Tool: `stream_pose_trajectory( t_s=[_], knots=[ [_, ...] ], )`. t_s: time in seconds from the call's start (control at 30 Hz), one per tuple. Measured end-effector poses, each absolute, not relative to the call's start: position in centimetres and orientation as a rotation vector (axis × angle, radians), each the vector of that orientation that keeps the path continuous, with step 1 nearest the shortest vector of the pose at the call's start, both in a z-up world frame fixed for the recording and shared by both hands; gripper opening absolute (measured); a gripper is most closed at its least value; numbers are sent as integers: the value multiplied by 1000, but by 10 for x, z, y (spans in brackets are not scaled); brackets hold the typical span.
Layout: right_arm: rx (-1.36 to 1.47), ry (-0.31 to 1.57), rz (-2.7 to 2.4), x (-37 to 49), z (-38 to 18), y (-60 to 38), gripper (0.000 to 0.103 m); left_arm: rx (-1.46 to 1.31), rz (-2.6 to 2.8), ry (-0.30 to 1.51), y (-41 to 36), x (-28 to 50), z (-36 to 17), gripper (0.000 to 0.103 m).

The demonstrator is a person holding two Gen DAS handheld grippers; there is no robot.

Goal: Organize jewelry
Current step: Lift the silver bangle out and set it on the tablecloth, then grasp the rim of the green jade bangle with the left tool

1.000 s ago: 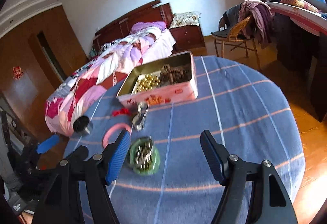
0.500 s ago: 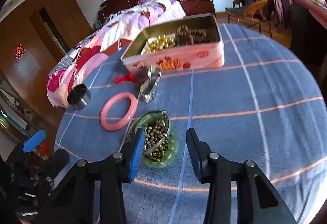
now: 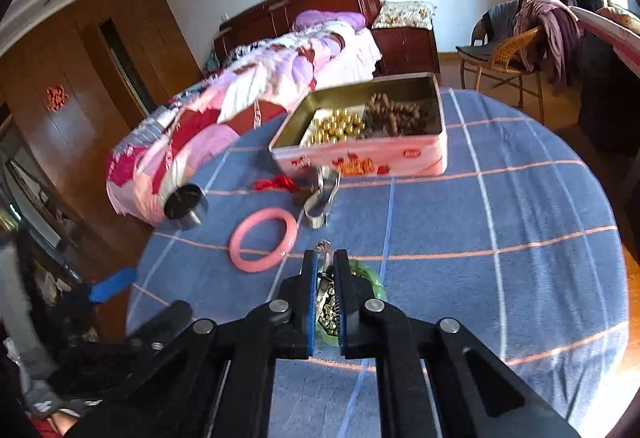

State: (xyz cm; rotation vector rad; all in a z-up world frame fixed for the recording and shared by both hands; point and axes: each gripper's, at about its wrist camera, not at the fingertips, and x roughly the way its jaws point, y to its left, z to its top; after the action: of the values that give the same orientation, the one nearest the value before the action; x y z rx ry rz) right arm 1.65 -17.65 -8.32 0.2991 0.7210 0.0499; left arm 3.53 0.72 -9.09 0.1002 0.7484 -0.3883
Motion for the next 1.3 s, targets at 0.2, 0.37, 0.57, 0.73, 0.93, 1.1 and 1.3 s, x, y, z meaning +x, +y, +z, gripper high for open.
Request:
stream_pose_trajectory(
  t_s=[0.2, 0.37, 0.57, 0.73, 0.93, 1.1, 1.3],
  knots=[
    [301, 619, 27, -3, -51, -187, 0, 111, -426, 758, -3, 33, -93, 102],
    [269, 608, -41, -4, -45, -202, 0, 104, -522, 766, -22, 31, -89, 89],
    [336, 737, -67, 0, -86, -224, 0, 133, -574, 779, -43, 31, -90, 75],
    [307, 860, -67, 3, -115, -223, 3, 134, -573, 809, -44, 33, -95, 75],
    [256, 902, -39, 4, -128, -217, 67, 142, -548, 817, -39, 36, -98, 76],
    [129, 878, -84, 7, -121, -206, 72, 114, -559, 839, -39, 41, -102, 77],
    [116, 914, -107, 15, -130, -214, 72, 109, -557, 872, -54, 51, -103, 69]
  ],
)
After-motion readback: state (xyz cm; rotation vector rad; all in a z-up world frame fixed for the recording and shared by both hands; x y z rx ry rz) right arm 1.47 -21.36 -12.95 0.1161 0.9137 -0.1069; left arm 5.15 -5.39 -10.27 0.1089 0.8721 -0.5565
